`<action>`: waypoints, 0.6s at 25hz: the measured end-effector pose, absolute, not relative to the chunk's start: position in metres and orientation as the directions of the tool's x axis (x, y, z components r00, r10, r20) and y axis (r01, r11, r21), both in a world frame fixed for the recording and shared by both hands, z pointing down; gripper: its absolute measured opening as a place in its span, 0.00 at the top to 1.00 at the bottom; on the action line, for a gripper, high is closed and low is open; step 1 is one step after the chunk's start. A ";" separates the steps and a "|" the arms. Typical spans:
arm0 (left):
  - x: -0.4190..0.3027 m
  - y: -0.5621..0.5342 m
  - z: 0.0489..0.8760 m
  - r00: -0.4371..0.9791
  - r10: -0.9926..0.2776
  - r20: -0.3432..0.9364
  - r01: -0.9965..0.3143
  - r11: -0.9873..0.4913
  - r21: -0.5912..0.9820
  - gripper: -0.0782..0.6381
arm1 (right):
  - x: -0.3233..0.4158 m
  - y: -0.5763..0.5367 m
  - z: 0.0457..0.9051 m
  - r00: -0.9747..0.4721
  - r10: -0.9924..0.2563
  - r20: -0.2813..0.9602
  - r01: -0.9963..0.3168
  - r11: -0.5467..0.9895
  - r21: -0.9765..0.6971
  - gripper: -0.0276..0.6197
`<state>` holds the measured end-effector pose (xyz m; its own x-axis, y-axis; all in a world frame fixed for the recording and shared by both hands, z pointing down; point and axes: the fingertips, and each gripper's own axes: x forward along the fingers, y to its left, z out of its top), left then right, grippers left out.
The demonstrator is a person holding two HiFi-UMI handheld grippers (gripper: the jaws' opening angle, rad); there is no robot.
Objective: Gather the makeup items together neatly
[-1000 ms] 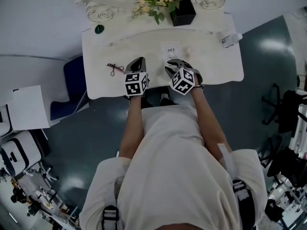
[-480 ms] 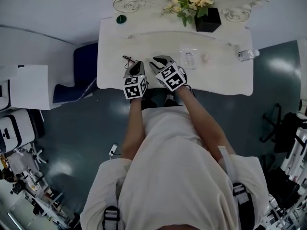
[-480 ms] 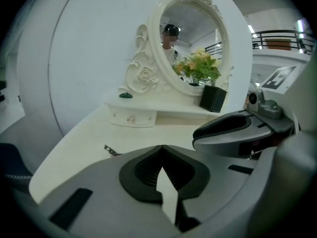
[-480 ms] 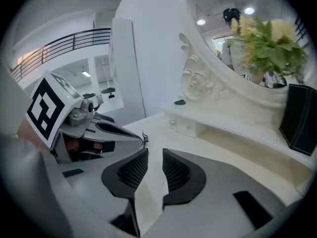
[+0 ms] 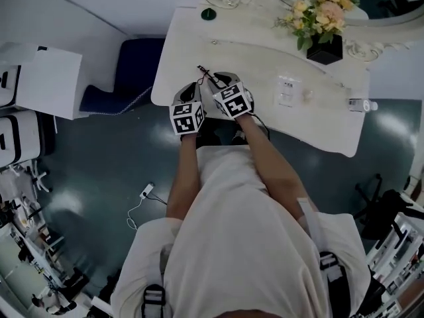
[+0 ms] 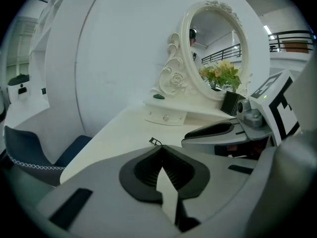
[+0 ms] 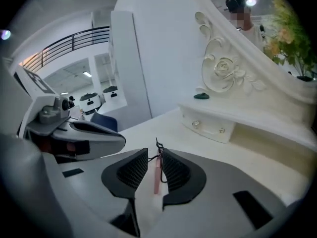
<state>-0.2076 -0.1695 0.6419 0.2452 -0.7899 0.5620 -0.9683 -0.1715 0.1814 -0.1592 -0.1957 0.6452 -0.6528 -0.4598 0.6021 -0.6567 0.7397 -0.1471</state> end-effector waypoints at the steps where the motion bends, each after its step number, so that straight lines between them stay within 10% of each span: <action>1: -0.213 -0.171 0.643 0.241 -0.790 0.564 -0.969 -0.167 0.181 0.87 | -0.165 -0.197 0.648 -0.652 -0.457 0.605 -0.649 0.748 -0.135 0.77; 15: -0.265 -0.219 0.648 0.270 -0.765 0.585 -0.962 -0.196 0.189 0.87 | -0.211 -0.236 0.671 -0.591 -0.421 0.688 -0.595 0.804 -0.019 0.78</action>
